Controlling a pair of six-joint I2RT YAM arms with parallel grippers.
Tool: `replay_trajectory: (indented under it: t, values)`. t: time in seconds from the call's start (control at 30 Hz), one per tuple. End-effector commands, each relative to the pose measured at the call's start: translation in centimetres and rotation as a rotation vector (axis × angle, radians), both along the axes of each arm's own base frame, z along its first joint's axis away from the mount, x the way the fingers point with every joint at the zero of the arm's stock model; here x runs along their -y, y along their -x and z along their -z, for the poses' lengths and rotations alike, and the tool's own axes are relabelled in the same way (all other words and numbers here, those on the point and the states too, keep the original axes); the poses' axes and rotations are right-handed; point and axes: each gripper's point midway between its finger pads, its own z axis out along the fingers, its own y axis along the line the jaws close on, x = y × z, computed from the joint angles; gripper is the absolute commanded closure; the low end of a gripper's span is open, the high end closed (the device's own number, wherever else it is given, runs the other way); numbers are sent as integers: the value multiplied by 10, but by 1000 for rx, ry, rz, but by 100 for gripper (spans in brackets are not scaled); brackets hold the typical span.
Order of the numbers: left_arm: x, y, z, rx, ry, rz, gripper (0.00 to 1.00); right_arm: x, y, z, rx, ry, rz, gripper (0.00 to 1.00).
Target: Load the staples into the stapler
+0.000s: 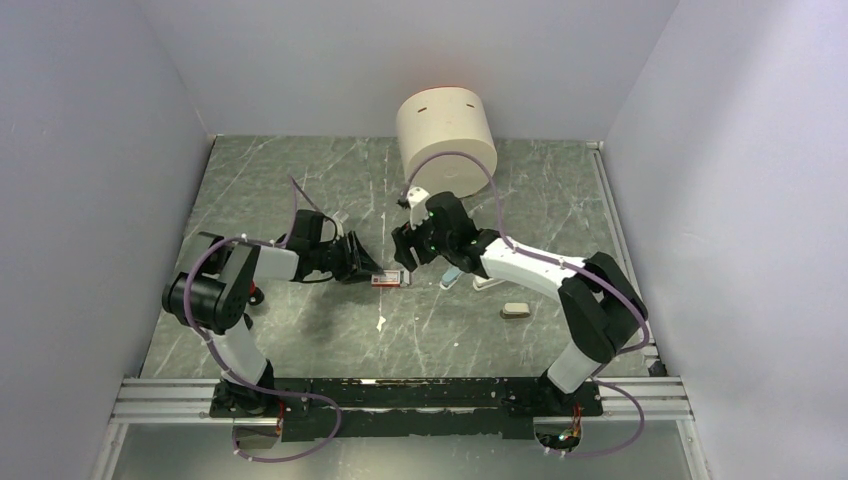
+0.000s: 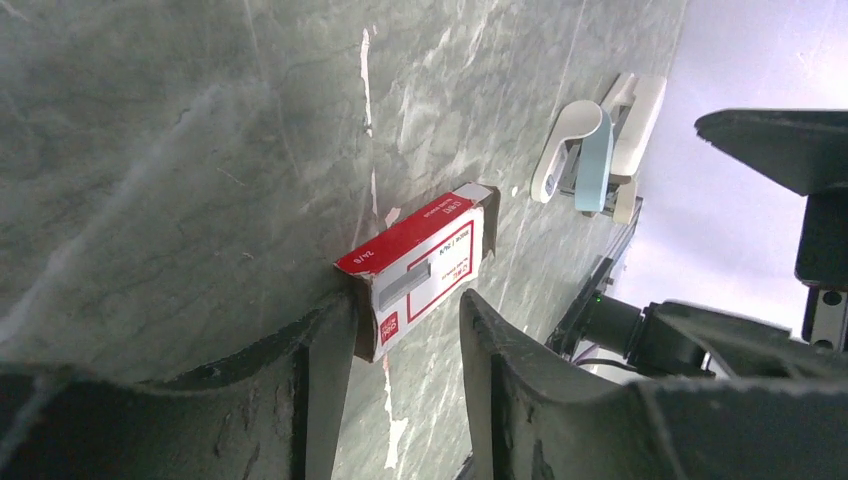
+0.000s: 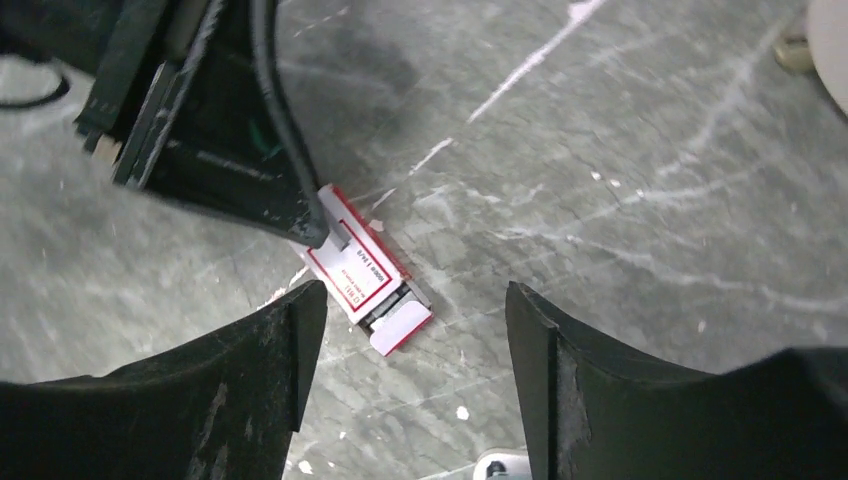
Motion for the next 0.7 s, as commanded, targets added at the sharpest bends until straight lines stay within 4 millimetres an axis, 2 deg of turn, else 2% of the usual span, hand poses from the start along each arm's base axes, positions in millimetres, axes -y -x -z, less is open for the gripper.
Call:
replay_trajectory:
  t: [0.0,0.07,0.17,0.23,0.37,0.6,0.67]
  values:
    - [-6,-3,3,28,-64,-8,51,12,-11,-13,-110,-109,300,30]
    - [-7,-3,3,32,-70,-13,51,14,-9,-17,-134,-136,351,28]
    - [-6,-5,0,44,-62,-18,56,21,-2,-14,-146,-176,404,13]
    - [-6,-6,-2,51,-60,-23,59,28,-5,-11,-111,-168,468,2]
    - [-7,-6,-3,54,-61,-21,60,23,0,-3,-95,-105,461,0]
    - [-8,-6,-9,70,-63,-26,59,16,13,19,-196,-17,401,0]
    - [-8,-6,-9,73,-64,-26,60,11,16,20,-197,-16,383,0]
